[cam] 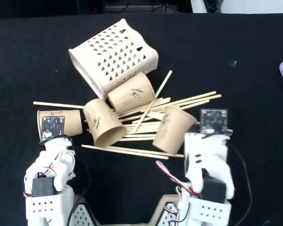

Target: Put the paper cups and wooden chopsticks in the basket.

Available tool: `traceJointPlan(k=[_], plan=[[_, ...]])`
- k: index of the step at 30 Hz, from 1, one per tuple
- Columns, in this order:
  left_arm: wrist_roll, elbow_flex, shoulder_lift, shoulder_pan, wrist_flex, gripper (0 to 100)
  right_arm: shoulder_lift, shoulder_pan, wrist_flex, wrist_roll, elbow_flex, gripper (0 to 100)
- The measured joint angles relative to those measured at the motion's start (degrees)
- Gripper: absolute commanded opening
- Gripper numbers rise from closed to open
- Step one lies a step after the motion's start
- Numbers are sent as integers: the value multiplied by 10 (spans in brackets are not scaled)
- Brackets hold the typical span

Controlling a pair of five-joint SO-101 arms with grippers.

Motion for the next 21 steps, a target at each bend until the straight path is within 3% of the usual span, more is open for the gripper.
traceJointPlan(k=[7, 14, 21], plan=[[0, 0, 0, 0, 0, 30, 0, 8, -14, 5, -170, 165], [0, 0, 0, 0, 0, 30, 2, -20, -8, 5, -354, 140], [0, 0, 0, 0, 0, 30, 202, -89, 64, -10, -527, 141]])
